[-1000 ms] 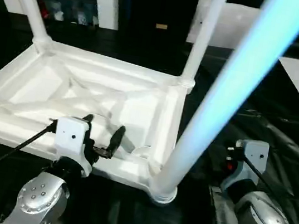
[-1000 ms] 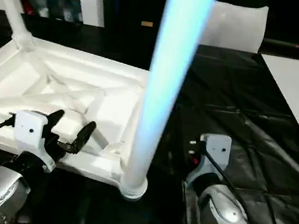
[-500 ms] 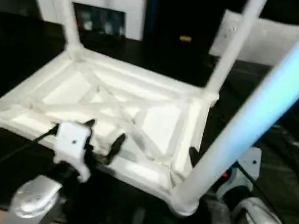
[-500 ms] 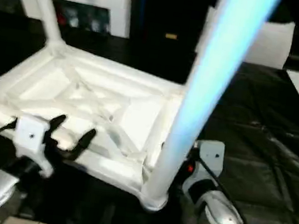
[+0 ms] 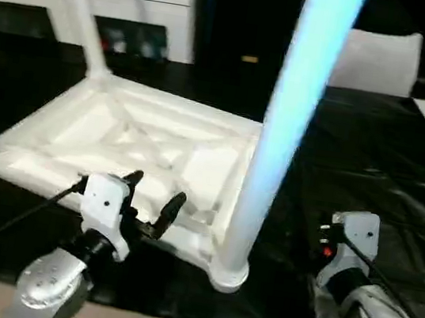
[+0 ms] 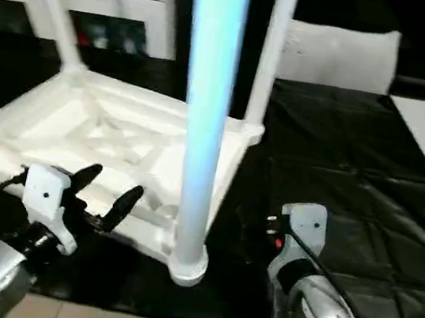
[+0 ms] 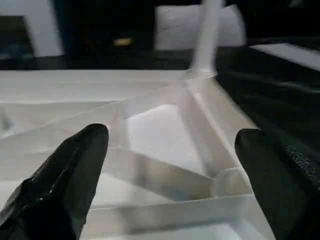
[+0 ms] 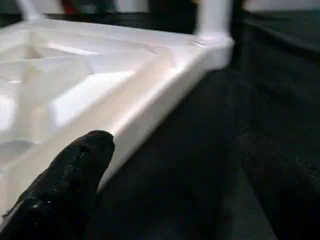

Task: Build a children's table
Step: Rotate table base

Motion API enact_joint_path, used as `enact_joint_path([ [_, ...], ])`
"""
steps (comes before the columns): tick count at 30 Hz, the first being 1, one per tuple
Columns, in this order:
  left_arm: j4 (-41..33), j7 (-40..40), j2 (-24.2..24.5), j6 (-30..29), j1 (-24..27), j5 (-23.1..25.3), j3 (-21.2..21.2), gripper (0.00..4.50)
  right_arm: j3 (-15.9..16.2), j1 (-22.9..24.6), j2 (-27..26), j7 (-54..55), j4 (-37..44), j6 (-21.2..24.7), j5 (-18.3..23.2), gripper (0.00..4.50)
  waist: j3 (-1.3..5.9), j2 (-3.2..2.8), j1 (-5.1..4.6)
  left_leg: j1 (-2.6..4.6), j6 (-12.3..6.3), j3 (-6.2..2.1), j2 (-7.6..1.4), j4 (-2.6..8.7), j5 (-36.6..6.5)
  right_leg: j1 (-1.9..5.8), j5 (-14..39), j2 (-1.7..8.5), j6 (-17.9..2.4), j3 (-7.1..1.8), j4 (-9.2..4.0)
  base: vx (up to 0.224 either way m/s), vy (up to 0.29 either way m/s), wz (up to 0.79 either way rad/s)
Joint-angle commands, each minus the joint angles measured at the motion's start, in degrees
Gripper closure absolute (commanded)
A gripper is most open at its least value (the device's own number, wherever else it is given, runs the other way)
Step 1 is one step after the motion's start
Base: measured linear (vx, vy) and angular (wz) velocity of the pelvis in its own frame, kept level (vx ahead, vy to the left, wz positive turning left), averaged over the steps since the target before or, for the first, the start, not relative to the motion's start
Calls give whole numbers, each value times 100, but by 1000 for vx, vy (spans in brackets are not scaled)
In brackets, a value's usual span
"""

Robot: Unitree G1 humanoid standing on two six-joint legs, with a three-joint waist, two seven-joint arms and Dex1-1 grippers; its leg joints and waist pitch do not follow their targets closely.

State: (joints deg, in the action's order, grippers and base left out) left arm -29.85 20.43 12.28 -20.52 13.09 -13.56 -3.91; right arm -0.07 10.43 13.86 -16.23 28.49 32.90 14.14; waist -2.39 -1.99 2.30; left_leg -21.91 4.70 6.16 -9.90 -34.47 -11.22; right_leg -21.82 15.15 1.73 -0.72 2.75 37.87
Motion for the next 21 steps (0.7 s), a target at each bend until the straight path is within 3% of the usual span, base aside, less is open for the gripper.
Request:
enact_joint_path([
  [1, 199, 908, 551, -30, -358, -209, -53, 4, 102, -143, 498, -633, -138, -382, -7, 0, 123, 60, 34, 78, 46, -11, -173, 403, -1919, 60, 2896, 443, 36, -324, -855, 0, 0, 0],
  [2, 272, 1178, 740, -24, -474, -239, -101, 4, 63, -163, 588, -780, -180, -382, 67, 0, 123, 60, 34, 78, 46, -11, -173, 403, -1919, 60, 2896, 443, 36, -324, -855, 0, 0, 0],
  [4, 438, 1675, 1107, -13, -697, -278, -175, 4, 0, -189, 814, -1104, -196, -422, 179, 0, 163, -6, 8, 62, 4, -33, -230, 494, -1855, 136, 1970, 444, -253, -313, -764, -24, 57, -3],
  [6, 586, 2145, 1450, -165, -934, -384, -248, 4, -108, -229, 1031, -1386, -200, -448, 283, 0, 163, -2, -33, 62, 16, -30, -251, 536, -1983, 160, 1535, 445, -464, -297, -726, -17, 65, -7],
  [8, 728, 2526, 1713, -202, -1140, -410, -332, 4, -193, -260, 1210, -1607, -212, -484, 342, 0, 169, 18, -37, 112, 3, 8, -232, 525, -2173, 149, 1682, 487, -545, -302, -753, 9, 63, -4],
  [10, 1144, 3420, 2200, -239, -1665, -428, -585, 4, -252, -241, 1727, -2160, -252, -491, 400, 0, 169, 26, -31, 126, -52, 48, -220, 527, -2051, 169, 1607, 511, -607, -331, -748, 0, 0, 0],
  [11, 1301, 3707, 2349, -202, -1839, -440, -683, 4, -231, -214, 1941, -2384, -285, -517, 428, 0, 157, 84, -40, 117, -84, 61, -228, 530, -2007, 179, 1587, 530, -616, -334, -768, 0, 0, 0],
  [12, 1519, 4042, 2468, -154, -2075, -424, -819, 21, -209, -172, 2184, -2628, -298, -447, 482, 0, 158, 74, 5, 171, -161, 100, -226, 508, -1923, 162, 1625, 540, -616, -353, -782, 0, 0, 0],
  [13, 1632, 4218, 2527, -117, -2195, -410, -894, 31, -198, -136, 2316, -2762, -294, -402, 519, 0, 158, 74, 5, 171, -161, 100, -226, 508, -1923, 162, 1625, 540, -616, -353, -782, 0, 0, 0],
  [14, 1867, 4527, 2579, -17, -2444, -341, -1044, 39, -222, -81, 2484, -3018, -269, -371, 640, 0, 178, 101, 20, 131, -257, 130, -240, 494, -1609, 211, 1386, 581, -707, -356, -764, 0, 0, 0],
  [15, 1867, 4527, 2579, -17, -2444, -341, -1044, 39, -222, -81, 2484, -3018, -269, -371, 640, 0, 191, 90, 33, 136, -285, 134, -246, 485, -1515, 216, 1282, 585, -749, -351, -748, 0, 0, 0],
  [16, 2350, 5039, 2608, 133, -2962, -124, -1347, 42, -265, 78, 2795, -3531, -170, -472, 789, 0, 202, 78, 37, 135, -340, 149, -252, 476, -1410, 219, 1111, 584, -815, -348, -747, 0, 0, 0],
  [21, 2980, 5430, 2511, 350, -3526, 134, -1666, 88, -315, 301, 3095, -3965, 18, -535, 910, 0, 229, 80, 85, 122, -461, 172, -267, 438, -1127, 261, 726, 598, -990, -334, -716, 0, 0, 0],
])
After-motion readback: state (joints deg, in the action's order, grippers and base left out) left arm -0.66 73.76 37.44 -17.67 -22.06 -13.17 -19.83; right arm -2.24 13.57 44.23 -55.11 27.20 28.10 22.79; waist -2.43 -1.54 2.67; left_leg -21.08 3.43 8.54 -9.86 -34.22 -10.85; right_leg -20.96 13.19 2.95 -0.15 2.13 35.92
